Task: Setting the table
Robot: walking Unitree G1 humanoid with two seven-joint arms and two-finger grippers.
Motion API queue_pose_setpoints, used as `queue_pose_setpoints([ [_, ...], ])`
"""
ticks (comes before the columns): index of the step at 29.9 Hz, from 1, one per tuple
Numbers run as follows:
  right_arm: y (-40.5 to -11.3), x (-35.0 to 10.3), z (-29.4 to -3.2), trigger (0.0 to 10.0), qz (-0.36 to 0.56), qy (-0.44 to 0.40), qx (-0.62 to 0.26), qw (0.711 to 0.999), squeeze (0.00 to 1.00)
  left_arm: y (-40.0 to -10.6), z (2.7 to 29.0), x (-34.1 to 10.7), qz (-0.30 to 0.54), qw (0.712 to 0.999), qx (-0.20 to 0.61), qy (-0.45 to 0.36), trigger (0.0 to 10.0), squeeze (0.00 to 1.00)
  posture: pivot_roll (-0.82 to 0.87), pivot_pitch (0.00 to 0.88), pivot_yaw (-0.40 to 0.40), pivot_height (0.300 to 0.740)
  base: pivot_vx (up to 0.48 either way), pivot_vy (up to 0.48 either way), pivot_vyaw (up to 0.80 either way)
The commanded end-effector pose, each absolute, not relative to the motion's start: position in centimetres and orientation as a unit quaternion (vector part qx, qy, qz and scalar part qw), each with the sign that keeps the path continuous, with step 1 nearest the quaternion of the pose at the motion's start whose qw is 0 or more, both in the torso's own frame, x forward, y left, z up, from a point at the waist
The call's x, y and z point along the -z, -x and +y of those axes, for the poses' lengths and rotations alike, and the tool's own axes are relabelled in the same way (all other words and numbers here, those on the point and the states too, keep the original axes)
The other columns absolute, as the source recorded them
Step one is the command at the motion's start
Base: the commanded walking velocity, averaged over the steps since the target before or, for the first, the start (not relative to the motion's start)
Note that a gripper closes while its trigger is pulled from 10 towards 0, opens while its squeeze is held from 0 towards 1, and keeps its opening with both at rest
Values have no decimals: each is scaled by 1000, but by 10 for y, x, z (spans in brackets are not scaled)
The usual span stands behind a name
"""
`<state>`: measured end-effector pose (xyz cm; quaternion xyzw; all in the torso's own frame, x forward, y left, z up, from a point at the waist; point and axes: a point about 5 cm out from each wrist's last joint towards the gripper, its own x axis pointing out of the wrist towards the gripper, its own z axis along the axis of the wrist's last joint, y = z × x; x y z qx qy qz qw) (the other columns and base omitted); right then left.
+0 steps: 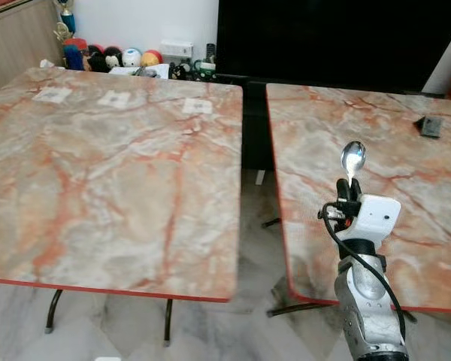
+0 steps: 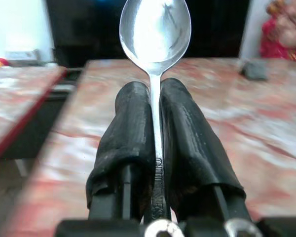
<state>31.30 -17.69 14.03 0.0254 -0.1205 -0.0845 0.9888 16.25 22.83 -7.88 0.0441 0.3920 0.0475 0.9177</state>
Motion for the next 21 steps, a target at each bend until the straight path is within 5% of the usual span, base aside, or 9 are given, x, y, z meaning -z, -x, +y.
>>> queue_pose_setpoints([
  [1,-313,-145,-181,10000,-129,-23,93,987,0,-155,223,84,407,912,-39,-42,10000,0,23,97,-39,740,0,-461,0],
  [21,-314,-148,-181,10000,-136,-19,97,986,0,-153,224,85,413,909,-41,-42,10000,0,17,107,-38,740,0,-460,0],
])
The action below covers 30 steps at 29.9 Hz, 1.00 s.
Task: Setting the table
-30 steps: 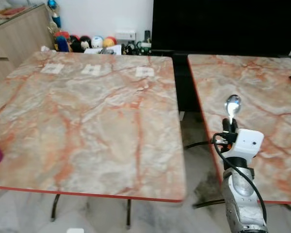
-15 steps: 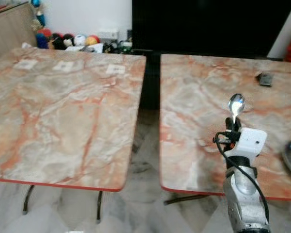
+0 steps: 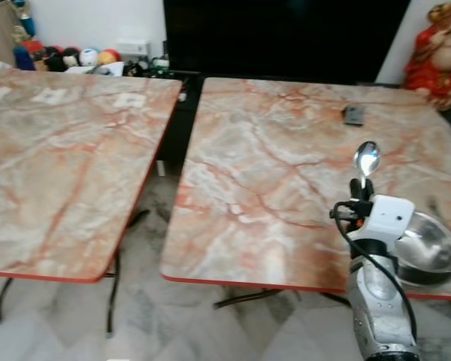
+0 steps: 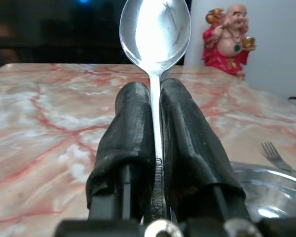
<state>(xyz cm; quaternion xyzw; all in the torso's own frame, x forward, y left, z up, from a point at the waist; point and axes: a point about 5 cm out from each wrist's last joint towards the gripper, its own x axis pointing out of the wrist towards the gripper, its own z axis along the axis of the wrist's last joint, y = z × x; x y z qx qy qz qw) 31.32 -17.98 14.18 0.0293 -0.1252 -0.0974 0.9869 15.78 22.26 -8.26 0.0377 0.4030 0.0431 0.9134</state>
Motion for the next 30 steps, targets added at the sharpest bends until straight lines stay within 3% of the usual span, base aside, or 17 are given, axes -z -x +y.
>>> queue_pose_setpoints([
  [1,-314,-148,-181,10000,-137,-19,97,986,0,-153,224,85,413,909,-41,-42,10000,0,17,107,-38,740,0,-461,0],
  [19,-315,-164,-190,10000,-169,-14,118,978,0,-154,225,84,412,909,-44,-41,10000,0,14,111,-37,740,0,-452,0],
  [30,-316,-162,-191,10000,-161,-14,124,979,0,-155,226,83,406,912,-52,-34,10000,0,16,113,-36,740,0,0,0],
])
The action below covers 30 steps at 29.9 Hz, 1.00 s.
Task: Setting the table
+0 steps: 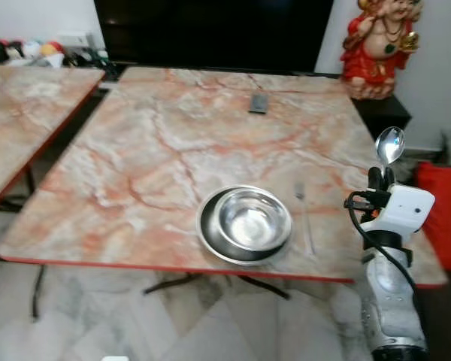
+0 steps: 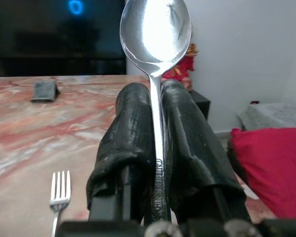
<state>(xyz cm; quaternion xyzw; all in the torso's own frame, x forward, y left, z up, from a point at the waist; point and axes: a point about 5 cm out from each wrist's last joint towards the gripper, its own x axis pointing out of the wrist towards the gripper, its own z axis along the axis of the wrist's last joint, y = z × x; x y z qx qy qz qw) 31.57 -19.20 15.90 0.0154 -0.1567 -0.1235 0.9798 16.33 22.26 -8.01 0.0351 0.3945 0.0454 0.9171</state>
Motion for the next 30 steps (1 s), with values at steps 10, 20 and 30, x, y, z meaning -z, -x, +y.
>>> queue_pose_setpoints([
  [10,-317,-160,-192,10000,-154,-15,129,980,0,-156,225,83,404,913,-55,-24,10000,0,17,111,-35,740,0,337,0],
  [20,-319,-158,-193,10000,-147,-16,134,980,0,-156,226,82,404,913,-52,-30,10000,0,19,110,-33,740,0,112,0],
  [30,-319,-158,-193,10000,-147,-16,135,980,0,-156,227,82,404,913,-52,-30,10000,0,19,110,-33,740,0,0,0],
])
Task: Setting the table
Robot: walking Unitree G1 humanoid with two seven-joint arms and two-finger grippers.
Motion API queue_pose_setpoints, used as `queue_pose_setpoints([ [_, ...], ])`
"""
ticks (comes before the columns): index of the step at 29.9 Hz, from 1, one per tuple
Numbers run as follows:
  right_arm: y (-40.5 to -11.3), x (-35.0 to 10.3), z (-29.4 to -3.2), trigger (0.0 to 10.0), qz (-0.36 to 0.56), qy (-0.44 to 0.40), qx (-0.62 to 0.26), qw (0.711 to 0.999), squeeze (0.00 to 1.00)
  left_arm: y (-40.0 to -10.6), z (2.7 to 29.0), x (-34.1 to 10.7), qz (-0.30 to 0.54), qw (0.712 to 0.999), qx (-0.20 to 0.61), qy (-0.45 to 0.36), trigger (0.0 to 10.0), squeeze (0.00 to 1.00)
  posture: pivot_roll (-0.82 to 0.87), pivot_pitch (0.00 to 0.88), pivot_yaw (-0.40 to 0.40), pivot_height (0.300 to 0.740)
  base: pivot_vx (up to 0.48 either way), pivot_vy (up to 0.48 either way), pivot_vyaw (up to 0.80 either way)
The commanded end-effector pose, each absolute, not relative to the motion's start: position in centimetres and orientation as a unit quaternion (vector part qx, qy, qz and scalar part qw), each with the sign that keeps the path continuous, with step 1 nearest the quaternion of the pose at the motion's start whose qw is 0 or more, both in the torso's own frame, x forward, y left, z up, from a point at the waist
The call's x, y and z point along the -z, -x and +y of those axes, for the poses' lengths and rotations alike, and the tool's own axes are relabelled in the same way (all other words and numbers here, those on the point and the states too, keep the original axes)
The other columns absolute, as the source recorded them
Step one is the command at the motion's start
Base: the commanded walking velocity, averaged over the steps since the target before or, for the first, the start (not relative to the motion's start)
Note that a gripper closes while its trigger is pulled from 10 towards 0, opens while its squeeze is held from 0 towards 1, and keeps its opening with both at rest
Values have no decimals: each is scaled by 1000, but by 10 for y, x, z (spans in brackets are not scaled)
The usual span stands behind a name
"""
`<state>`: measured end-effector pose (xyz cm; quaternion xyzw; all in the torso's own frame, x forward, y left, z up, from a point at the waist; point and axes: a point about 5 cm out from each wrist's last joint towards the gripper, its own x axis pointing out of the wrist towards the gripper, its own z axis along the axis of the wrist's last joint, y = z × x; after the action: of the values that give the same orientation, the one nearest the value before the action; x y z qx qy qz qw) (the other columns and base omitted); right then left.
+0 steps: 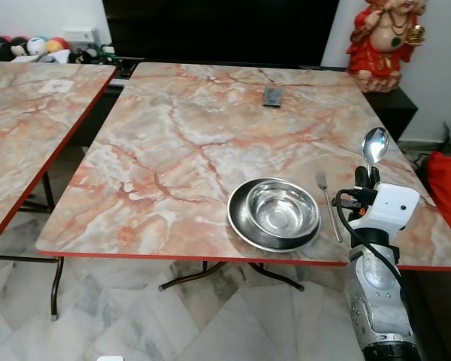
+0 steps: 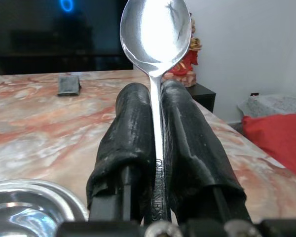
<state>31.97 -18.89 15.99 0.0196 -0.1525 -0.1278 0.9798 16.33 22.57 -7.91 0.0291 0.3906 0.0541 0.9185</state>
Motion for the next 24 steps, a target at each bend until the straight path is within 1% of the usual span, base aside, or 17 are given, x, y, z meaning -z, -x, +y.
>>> queue_pose_setpoints([
  [1,-319,-158,-193,10000,-147,-16,135,980,0,-156,227,82,404,913,-52,-30,10000,0,19,110,-33,740,0,0,0],
  [8,-319,-158,-193,10000,-147,-16,135,980,0,-156,226,82,404,913,-52,-30,10000,0,19,110,-33,740,0,0,0],
  [12,-322,-160,-203,10000,-146,-9,150,978,0,-156,224,83,407,912,-38,-24,10000,0,20,104,-28,740,257,0,0],
  [24,-322,-161,-207,10000,-151,-6,157,976,0,-154,223,84,411,911,-35,-25,10000,0,21,107,-27,740,294,0,0],
])
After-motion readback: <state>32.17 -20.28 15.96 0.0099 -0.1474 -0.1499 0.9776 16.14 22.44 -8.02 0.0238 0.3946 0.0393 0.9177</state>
